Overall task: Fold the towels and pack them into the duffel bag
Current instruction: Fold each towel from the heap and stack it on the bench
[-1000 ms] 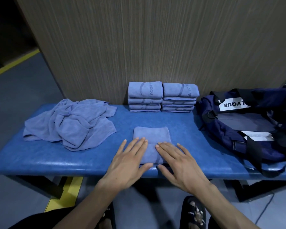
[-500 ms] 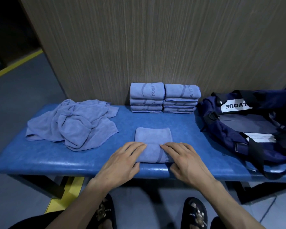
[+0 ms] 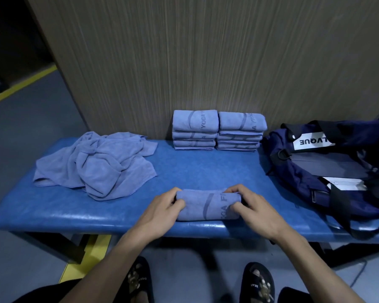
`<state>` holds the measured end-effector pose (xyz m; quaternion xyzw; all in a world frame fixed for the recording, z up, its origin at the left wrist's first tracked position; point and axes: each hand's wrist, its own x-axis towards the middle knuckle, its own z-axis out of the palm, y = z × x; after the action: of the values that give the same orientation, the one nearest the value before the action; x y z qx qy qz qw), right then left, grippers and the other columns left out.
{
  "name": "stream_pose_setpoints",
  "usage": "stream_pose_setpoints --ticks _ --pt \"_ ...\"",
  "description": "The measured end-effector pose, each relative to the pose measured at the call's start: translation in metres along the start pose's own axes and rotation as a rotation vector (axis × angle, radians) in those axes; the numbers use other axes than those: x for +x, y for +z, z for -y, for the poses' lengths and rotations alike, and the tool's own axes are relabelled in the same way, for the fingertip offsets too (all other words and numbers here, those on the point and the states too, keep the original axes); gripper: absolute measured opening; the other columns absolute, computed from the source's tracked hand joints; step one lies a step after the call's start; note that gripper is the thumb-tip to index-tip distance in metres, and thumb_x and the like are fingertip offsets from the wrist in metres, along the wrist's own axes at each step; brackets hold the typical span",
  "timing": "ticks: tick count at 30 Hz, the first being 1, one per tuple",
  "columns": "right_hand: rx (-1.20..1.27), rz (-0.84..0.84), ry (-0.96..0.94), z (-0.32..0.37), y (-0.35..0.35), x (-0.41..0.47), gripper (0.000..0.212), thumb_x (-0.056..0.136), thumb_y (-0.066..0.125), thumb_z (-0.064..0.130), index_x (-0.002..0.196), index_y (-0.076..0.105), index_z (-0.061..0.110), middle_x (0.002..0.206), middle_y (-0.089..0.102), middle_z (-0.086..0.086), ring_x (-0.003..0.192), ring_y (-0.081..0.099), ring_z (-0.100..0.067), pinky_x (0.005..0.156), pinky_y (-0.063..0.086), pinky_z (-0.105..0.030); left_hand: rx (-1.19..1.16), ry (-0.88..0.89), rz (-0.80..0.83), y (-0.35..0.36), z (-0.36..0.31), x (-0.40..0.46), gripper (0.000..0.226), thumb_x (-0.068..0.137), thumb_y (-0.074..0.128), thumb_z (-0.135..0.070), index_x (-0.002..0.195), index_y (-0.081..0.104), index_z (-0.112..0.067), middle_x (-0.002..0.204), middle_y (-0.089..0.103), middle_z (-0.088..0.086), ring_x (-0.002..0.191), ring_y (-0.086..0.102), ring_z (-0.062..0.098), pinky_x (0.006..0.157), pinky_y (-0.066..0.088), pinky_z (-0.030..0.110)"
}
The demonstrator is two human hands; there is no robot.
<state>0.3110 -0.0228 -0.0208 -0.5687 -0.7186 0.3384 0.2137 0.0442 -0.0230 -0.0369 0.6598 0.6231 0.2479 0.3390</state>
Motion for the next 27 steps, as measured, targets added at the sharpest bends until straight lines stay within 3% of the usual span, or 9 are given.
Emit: stream_pose_setpoints --ticks 3,6,9,15,21,25,27 --pt "0.031 -0.019 0.082 0.003 0.002 0.006 0.011 0.095 0.051 0.029 0.102 0.057 0.036 0.096 0.066 0.012 0.091 0.057 -0.002 0.077 0.045 -0.025 -0.003 -0.101 -0.019 0.002 -0.004 0.005 0.034 0.080 0.041 -0.043 0.086 0.049 -0.011 0.083 0.061 0.008 0.075 0.053 0.023 0.073 0.046 0.048" --pt "0.034 -0.044 0.160 0.007 0.004 0.012 0.012 0.096 0.049 0.034 0.103 0.057 0.030 0.102 0.067 0.006 0.097 0.059 -0.012 0.087 0.049 -0.036 0.011 -0.125 -0.035 0.004 -0.008 0.009 0.050 0.089 0.042 -0.060 0.084 0.054 -0.012 0.082 0.064 0.001 0.077 0.057 0.016 0.072 0.046 0.039" --pt "0.013 -0.094 0.204 0.010 0.010 0.017 0.015 0.097 0.045 0.037 0.101 0.056 0.029 0.099 0.067 0.002 0.095 0.059 -0.019 0.085 0.050 -0.041 0.092 -0.120 -0.123 0.012 -0.011 0.013 0.061 0.095 0.039 -0.069 0.079 0.054 -0.011 0.077 0.063 -0.001 0.077 0.058 0.019 0.070 0.046 0.036" --pt "-0.106 -0.220 0.303 0.015 0.026 0.030 0.039 0.099 0.034 0.055 0.093 0.052 0.021 0.098 0.066 -0.008 0.093 0.058 -0.033 0.083 0.049 -0.044 0.237 -0.209 -0.232 0.020 -0.015 0.022 0.056 0.092 0.034 -0.072 0.077 0.052 -0.022 0.092 0.067 0.002 0.093 0.061 0.031 0.074 0.047 0.038" --pt "-0.258 -0.262 0.363 0.018 0.029 0.041 0.035 0.098 0.042 0.052 0.088 0.047 0.019 0.101 0.061 -0.006 0.086 0.049 -0.031 0.074 0.038 -0.037 0.389 -0.215 -0.283 0.020 -0.018 0.030 0.048 0.095 0.036 -0.065 0.081 0.049 -0.021 0.095 0.067 0.004 0.096 0.061 0.035 0.072 0.041 0.037" --pt "-0.311 -0.208 0.317 0.020 0.029 0.042 0.033 0.101 0.038 0.051 0.118 0.057 0.031 0.119 0.055 -0.003 0.102 0.058 -0.036 0.082 0.042 -0.039 0.392 -0.147 -0.224 0.016 -0.015 0.033 0.034 0.099 0.035 -0.060 0.099 0.052 -0.030 0.100 0.058 -0.005 0.101 0.059 0.027 0.074 0.038 0.035" --pt "-0.368 -0.179 0.269 0.022 0.029 0.040 0.034 0.104 0.033 0.049 0.122 0.058 0.034 0.118 0.051 -0.003 0.101 0.060 -0.039 0.084 0.045 -0.040 0.390 -0.121 -0.169 0.014 -0.014 0.035 0.031 0.100 0.034 -0.059 0.104 0.054 -0.034 0.101 0.050 -0.005 0.104 0.057 0.025 0.076 0.040 0.036"
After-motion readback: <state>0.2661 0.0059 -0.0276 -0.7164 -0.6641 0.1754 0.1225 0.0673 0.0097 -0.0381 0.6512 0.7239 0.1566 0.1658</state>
